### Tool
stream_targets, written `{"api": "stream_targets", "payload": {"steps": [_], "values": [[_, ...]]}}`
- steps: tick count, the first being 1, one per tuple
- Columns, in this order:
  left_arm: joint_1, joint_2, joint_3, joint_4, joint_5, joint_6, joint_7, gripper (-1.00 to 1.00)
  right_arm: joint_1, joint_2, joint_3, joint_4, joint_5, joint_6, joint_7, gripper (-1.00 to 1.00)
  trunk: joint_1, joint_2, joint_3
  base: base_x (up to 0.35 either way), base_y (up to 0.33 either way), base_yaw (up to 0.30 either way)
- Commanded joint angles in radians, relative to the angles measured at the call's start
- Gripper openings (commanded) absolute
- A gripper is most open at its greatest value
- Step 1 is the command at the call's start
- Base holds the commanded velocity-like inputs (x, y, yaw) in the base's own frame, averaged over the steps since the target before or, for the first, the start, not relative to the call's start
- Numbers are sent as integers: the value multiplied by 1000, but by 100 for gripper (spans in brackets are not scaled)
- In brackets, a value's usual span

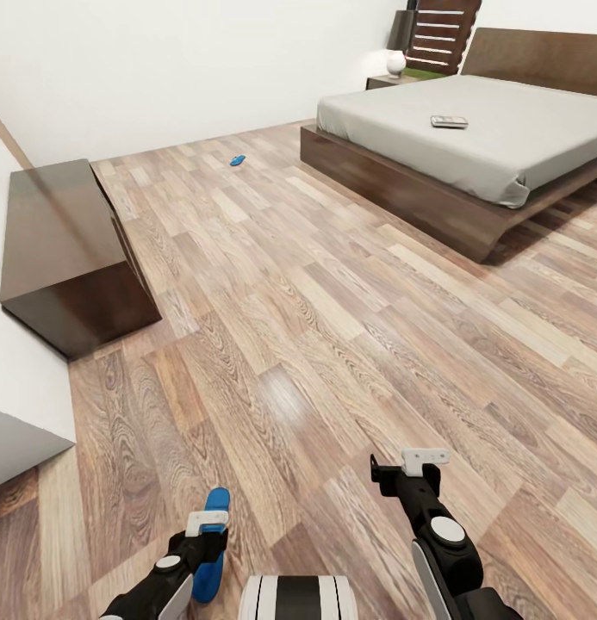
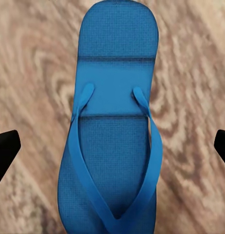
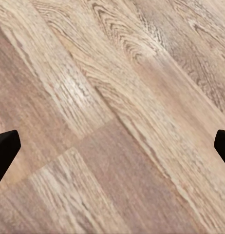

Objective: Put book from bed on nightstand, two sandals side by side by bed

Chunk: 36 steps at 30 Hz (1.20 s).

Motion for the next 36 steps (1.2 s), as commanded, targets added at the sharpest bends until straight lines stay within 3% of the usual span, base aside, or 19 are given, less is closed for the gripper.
{"api": "stream_targets", "payload": {"steps": [1,6,13,36], "values": [[-1,1,-9,0,10,-4,6,100,0,0,2,-1,0,6,-6,100,0,0,-1,0,0,0],[-1,1,-9,0,10,-4,6,100,0,0,2,-1,0,6,-6,100,0,0,-1,0,0,0],[-1,1,-8,0,10,-4,6,100,0,0,3,-1,0,6,-6,100,3,-2,-28,0,0,0],[-1,1,-8,0,10,-4,6,100,2,0,4,-1,0,6,-6,100,3,-2,-28,0,0,0]]}}
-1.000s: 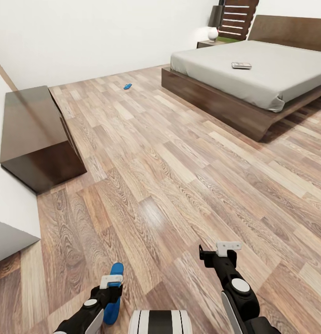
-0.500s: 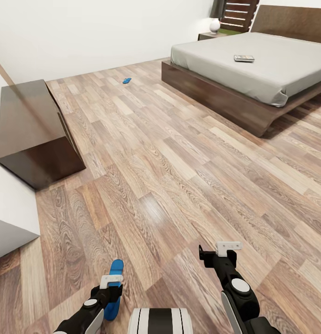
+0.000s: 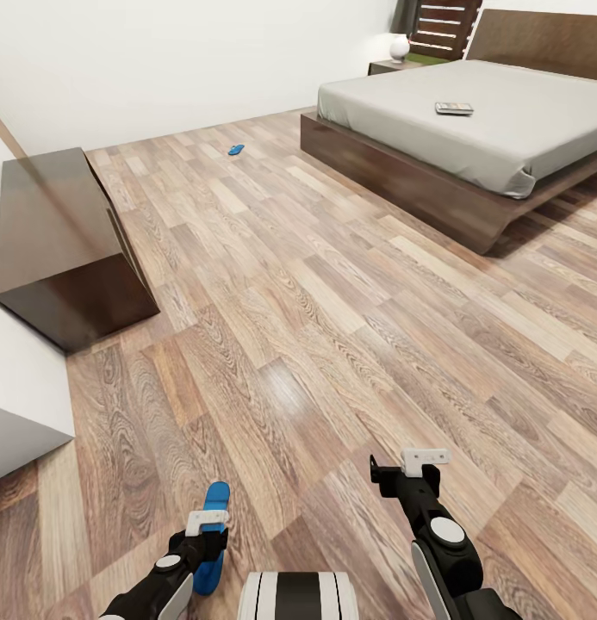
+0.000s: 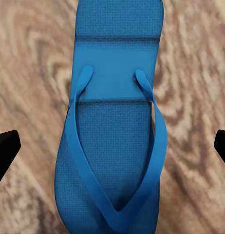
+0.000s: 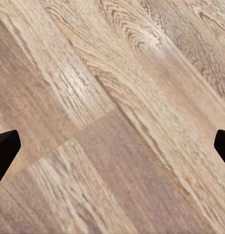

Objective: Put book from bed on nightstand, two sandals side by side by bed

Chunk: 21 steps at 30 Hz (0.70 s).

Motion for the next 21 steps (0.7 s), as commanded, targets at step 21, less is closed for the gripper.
{"api": "stream_targets", "payload": {"steps": [21], "values": [[0,1,-8,1,10,-3,6,100,0,0,2,-1,0,6,-6,100,0,0,-1,-9,0,0]]}}
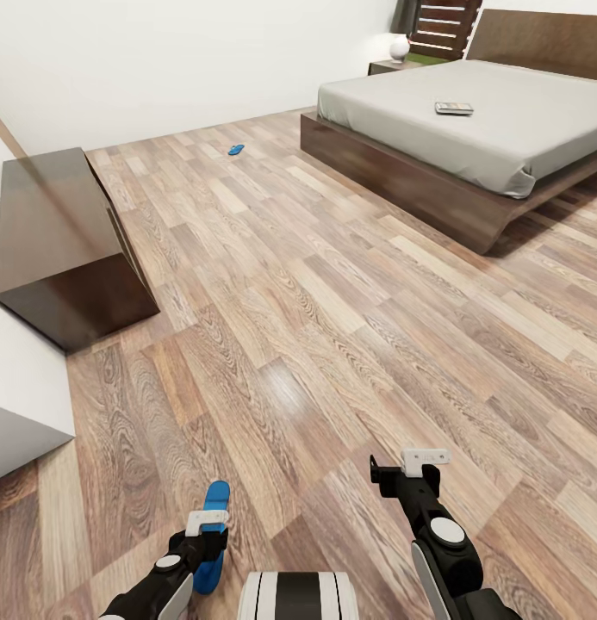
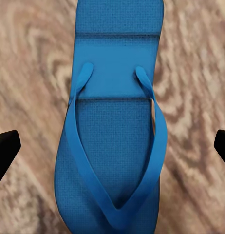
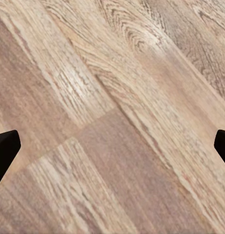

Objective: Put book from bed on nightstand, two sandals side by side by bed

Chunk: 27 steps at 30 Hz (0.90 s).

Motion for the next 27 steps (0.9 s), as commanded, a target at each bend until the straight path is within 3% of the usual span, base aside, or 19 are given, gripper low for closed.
{"api": "stream_targets", "payload": {"steps": [1,27], "values": [[0,1,-9,1,10,-3,6,100,0,0,1,-1,0,6,-6,100,0,0,-1,-3,0,0],[0,1,-9,1,10,-5,1,100,0,-1,1,-1,0,6,-6,100,0,0,-1,26,0,0]]}}
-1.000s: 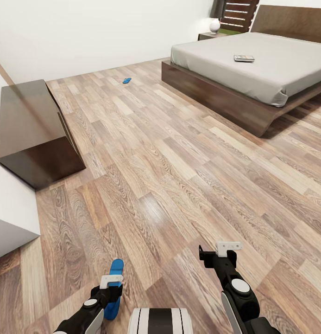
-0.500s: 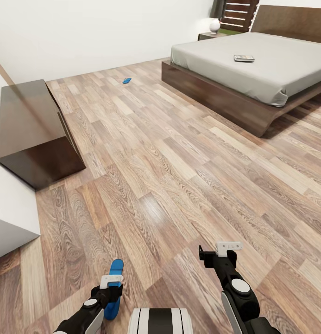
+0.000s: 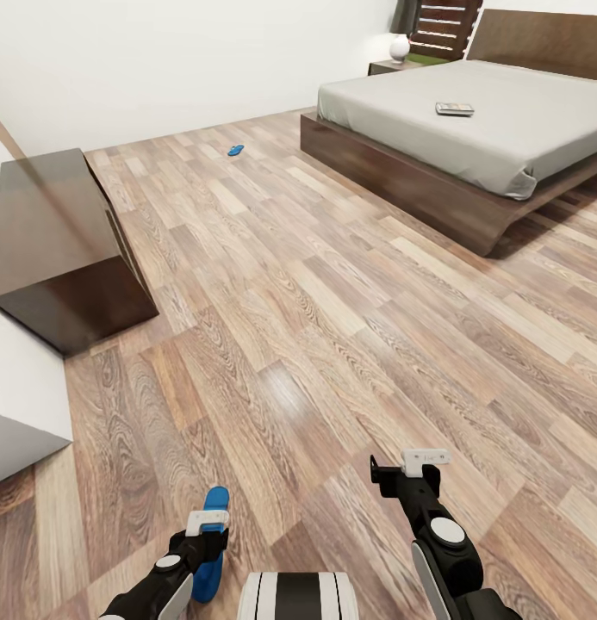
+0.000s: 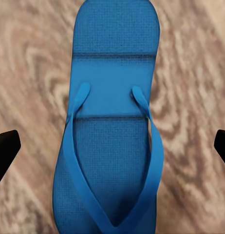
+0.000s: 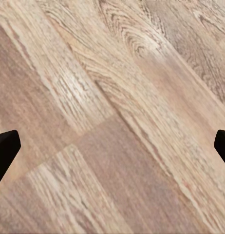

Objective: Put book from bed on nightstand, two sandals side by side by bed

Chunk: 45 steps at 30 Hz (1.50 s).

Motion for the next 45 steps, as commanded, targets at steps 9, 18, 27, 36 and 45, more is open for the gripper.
{"api": "stream_targets", "payload": {"steps": [9,18,27,36,45], "values": [[-1,1,-9,0,10,-4,6,100,0,0,2,-1,0,6,-5,100,0,0,-1,19,0,0],[0,1,-9,1,10,-4,6,100,0,0,2,-1,0,6,-5,100,0,0,-1,4,0,0],[0,1,-9,1,10,-4,6,100,-1,0,2,-1,0,6,-5,100,0,0,-1,1,0,0],[0,1,-9,1,10,-4,6,100,-1,0,2,-1,0,6,-5,100,0,0,-1,0,0,0],[0,1,-9,0,10,-4,6,100,-1,0,2,-1,0,6,-5,100,0,0,-1,0,0,0]]}}
